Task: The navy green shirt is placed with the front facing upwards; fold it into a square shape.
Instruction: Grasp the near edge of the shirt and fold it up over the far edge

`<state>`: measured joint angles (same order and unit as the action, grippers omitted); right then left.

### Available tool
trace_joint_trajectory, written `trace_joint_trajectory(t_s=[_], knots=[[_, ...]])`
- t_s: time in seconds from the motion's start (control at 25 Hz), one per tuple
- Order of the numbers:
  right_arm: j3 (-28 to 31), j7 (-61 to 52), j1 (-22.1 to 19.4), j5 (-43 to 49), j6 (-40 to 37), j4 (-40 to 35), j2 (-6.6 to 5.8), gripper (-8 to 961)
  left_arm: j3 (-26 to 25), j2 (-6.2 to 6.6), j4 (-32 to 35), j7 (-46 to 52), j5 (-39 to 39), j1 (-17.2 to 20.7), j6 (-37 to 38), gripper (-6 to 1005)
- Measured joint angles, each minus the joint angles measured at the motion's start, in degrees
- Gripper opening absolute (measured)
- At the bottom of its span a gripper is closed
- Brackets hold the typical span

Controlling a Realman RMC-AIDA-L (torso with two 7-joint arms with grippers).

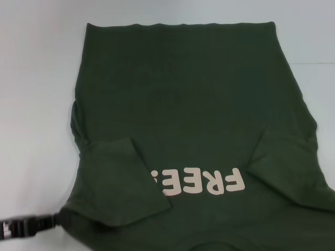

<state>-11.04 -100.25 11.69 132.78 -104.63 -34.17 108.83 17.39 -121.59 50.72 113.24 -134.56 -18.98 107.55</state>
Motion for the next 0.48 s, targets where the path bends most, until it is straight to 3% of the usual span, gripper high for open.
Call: trace_joint_trajectory(t_s=[0.04,0.28,0.48], knots=[[0.6,-0.1,0.7,0.0,0.2,0.0,-0.02,101,0.0,0.0,0.0,0.0,0.0,0.0,0.0,32],[4.9,-0.1,7.0,-0.4,2.7,0.1,0.15,109,-0.8,3.01,-5.4,1.1,0.3,-8.4,-6.0,31],[5.3,0.2,12.5,-3.0,7.6,0.7,0.86,115,-0.8,5.56,-10.8,1.3,1.6,-15.2,-15.0,31]])
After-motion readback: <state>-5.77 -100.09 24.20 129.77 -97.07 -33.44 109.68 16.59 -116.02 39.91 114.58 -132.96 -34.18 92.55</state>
